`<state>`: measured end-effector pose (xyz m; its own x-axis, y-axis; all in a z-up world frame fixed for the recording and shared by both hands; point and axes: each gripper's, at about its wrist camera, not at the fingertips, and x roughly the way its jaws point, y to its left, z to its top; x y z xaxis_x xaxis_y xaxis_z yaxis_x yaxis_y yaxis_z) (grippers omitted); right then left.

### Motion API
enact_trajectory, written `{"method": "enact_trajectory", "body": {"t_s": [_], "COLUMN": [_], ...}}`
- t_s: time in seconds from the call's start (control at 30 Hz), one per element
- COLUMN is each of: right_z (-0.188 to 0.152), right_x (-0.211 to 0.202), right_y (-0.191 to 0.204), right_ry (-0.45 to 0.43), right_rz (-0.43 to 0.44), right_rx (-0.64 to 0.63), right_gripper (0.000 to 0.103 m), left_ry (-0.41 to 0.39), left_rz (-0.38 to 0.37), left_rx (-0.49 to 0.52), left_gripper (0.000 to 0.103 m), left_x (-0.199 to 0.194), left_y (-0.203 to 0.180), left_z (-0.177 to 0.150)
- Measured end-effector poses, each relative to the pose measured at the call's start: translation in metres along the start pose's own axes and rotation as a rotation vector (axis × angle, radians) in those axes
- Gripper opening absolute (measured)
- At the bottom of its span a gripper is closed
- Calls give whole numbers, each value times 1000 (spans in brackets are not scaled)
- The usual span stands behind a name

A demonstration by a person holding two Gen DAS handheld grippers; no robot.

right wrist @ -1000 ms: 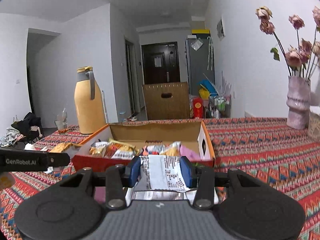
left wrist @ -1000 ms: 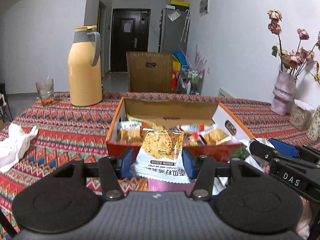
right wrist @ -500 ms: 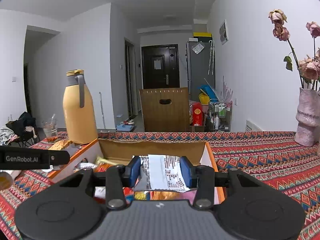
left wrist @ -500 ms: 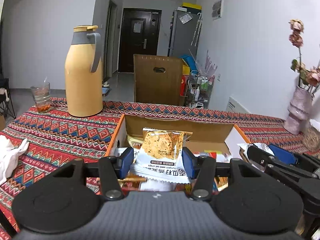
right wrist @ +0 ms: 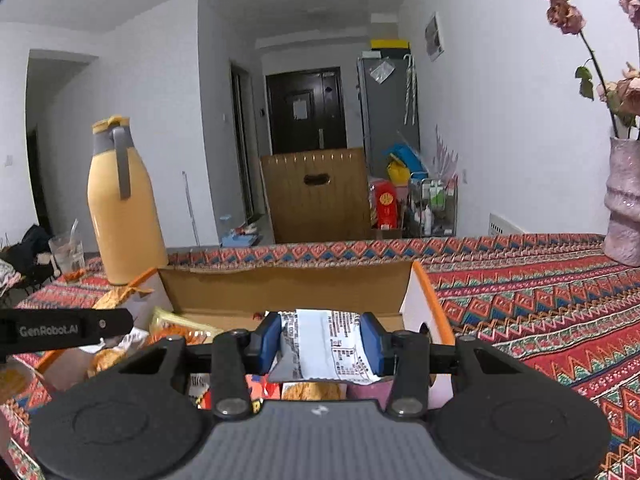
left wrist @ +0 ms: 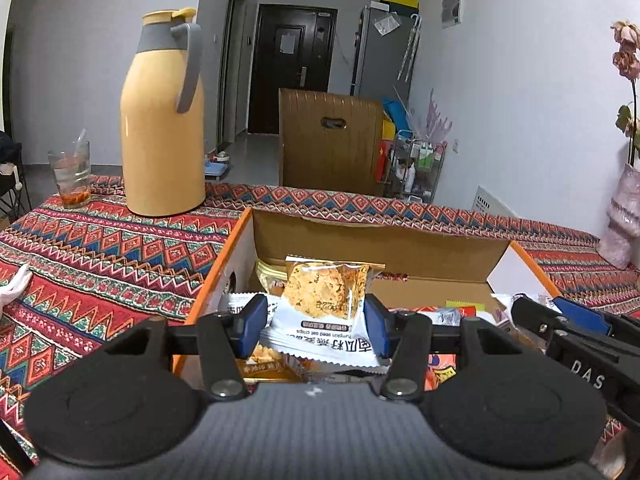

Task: Organize snacks
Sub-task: 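Lower both packets into the box and open both grippers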

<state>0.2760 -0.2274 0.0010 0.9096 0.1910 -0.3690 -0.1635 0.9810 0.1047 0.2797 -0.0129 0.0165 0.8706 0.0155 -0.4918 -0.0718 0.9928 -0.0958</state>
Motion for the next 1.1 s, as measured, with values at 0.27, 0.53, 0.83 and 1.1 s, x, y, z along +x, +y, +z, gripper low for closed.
{"method": "enact_trajectory", "body": {"t_s": [0.27, 0.53, 0.83, 1.1], "right_z": [-9, -8, -6, 5], "right_x": [2, 0, -4, -25], "right_y": [1, -7, -7, -7], "right_ry": [30, 26, 13, -26], "right_rz": [-16, -46, -50, -45], "right_rx": [3, 50, 49, 48], "right_gripper": [91, 103, 103, 103], "left_ry": [-47, -18, -37, -77], "left_rz": [-1, 20, 27, 42], "left_rx": [-18, -65, -64, -72], "left_gripper": [103, 103, 103, 103], "left_x": [-10, -7, -15, -43], "left_y": [1, 9, 8, 7], "left_z": [-5, -4, -2, 12]}}
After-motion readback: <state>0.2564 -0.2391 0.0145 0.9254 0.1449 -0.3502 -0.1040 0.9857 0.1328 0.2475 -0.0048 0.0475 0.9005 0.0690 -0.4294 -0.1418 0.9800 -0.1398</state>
